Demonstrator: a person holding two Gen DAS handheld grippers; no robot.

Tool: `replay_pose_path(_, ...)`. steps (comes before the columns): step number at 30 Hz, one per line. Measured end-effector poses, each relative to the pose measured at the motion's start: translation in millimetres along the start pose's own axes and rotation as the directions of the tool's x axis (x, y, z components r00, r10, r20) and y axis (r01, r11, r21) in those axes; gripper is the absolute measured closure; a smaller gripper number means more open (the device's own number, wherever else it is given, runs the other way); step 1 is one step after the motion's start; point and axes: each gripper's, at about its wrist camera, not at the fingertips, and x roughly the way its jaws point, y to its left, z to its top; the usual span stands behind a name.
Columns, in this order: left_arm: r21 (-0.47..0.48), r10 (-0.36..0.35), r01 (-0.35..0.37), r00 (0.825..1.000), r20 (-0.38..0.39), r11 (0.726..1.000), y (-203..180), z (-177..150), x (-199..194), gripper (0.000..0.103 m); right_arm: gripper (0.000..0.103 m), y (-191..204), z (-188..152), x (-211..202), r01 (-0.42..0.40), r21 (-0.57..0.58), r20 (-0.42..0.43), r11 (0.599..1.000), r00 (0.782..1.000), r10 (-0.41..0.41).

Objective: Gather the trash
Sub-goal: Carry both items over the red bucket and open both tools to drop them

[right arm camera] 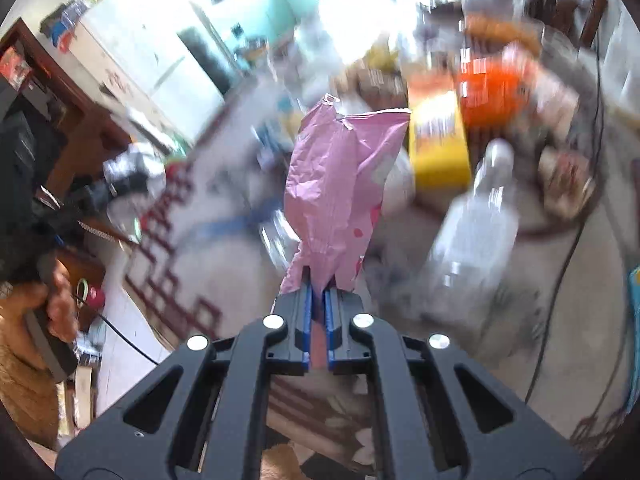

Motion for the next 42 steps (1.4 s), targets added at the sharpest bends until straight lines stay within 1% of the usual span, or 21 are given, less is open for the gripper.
replay_pose_path(4,-0.022,0.056,-0.055,0.997,0.047,0.998,37,17,-17,0.069,0.097,33,23,-29,-0.021,-0.032,0.099,0.999,0.995,0.024)
replay_pose_path(5,-0.027,0.067,-0.065,0.996,0.056,0.997,46,21,-19,0.069,0.097,49,31,-31,-0.029,-0.054,0.116,0.998,0.993,0.035)
replay_pose_path(7,-0.043,0.082,-0.079,0.994,0.067,0.996,65,27,-23,0.069,0.097,68,39,-30,-0.048,-0.085,0.123,0.995,0.991,0.058)
replay_pose_path(8,-0.051,0.087,-0.084,0.994,0.069,0.995,73,29,-23,0.069,0.097,71,44,-31,-0.057,-0.096,0.125,0.994,0.990,0.069)
replay_pose_path(9,-0.062,0.096,-0.092,0.993,0.069,0.994,85,32,-23,0.069,0.097,84,50,-25,-0.069,-0.111,0.124,0.991,0.989,0.082)
replay_pose_path(14,-0.105,0.130,-0.124,0.990,0.054,0.987,130,36,-16,0.068,0.097,133,68,13,-0.115,-0.167,0.073,0.979,0.989,0.129)
replay_pose_path(15,-0.119,0.143,-0.137,0.989,0.046,0.983,144,35,-14,0.068,0.097,146,73,29,-0.130,-0.178,0.048,0.975,0.989,0.140)
replay_pose_path(16,-0.130,0.152,-0.146,0.988,0.040,0.981,153,34,-12,0.068,0.097,150,75,35,-0.140,-0.181,0.033,0.973,0.988,0.148)
replay_pose_path(18,-0.152,0.169,-0.163,0.985,0.026,0.975,173,33,-8,0.068,0.097,168,81,64,-0.165,-0.188,-0.016,0.968,0.986,0.165)
replay_pose_path(19,-0.167,0.181,-0.176,0.983,0.016,0.970,186,33,-6,0.068,0.097,175,83,71,-0.174,-0.191,-0.032,0.966,0.985,0.171)
replay_pose_path(22,-0.200,0.205,-0.202,0.979,-0.004,0.959,215,34,1,0.068,0.097,203,87,109,-0.187,-0.213,-0.095,0.959,0.981,0.170)
replay_pose_path(24,-0.219,0.220,-0.219,0.975,-0.019,0.951,234,34,6,0.068,0.097,218,89,126,-0.205,-0.212,-0.128,0.956,0.975,0.181)
replay_pose_path(27,-0.238,0.227,-0.229,0.973,-0.037,0.944,253,35,13,0.068,0.097,235,93,152,-0.226,-0.209,-0.170,0.951,0.966,0.192)
replay_pose_path(31,-0.252,0.222,-0.230,0.973,-0.059,0.940,274,35,24,0.068,0.097,255,97,176,-0.240,-0.202,-0.217,0.949,0.956,0.196)
replay_pose_path(38,-0.251,0.215,-0.230,0.973,-0.086,0.940,292,37,39,0.068,0.097,272,100,192,-0.239,-0.208,-0.246,0.948,0.951,0.186)
replay_pose_path(42,-0.241,0.219,-0.235,0.971,-0.093,0.942,295,39,44,0.068,0.093,275,103,195,-0.248,-0.196,-0.240,0.949,0.950,0.199)
